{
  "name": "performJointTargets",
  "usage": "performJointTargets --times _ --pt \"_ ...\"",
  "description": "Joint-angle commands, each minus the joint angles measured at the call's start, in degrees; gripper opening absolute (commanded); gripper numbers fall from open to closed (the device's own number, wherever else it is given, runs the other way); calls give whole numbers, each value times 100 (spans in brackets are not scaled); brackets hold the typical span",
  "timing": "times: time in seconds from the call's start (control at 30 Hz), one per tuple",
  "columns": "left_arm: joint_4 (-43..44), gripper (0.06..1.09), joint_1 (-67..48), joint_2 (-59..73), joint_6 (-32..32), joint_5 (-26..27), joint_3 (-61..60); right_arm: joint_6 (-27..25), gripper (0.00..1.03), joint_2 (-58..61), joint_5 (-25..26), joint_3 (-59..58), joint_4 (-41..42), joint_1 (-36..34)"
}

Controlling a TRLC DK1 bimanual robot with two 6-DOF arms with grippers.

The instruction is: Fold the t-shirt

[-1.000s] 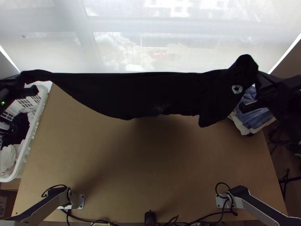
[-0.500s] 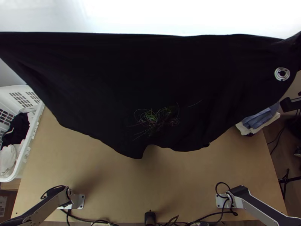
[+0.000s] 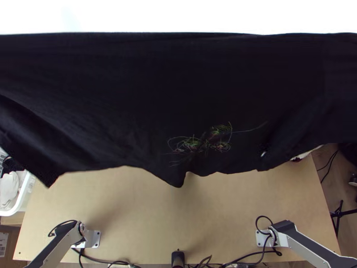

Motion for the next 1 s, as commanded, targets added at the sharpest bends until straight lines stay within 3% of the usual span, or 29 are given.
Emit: performJointTargets --times 0.0,0.13,0.4,0.53,0.7,0.97 --pt "24 9 -386 -482 777 79 -103 -332 3 -125 -12 375 -42 -78" --pt "15 9 -615 -684 1102 79 -103 -463 3 -380 -12 375 37 -218" --pt "-283 9 -712 -1001 1172 88 -183 -525 3 -793 -117 357 125 -667" --pt "-301 9 -712 -1132 1155 115 -473 -208 3 -1065 -618 -30 -174 -1080" --pt "-275 9 -712 -1370 1076 132 -1501 249 3 -1312 -724 -1172 -236 -1124" --pt "191 9 -817 -1651 918 343 -4059 600 3 -1549 -732 -3862 1276 -816"
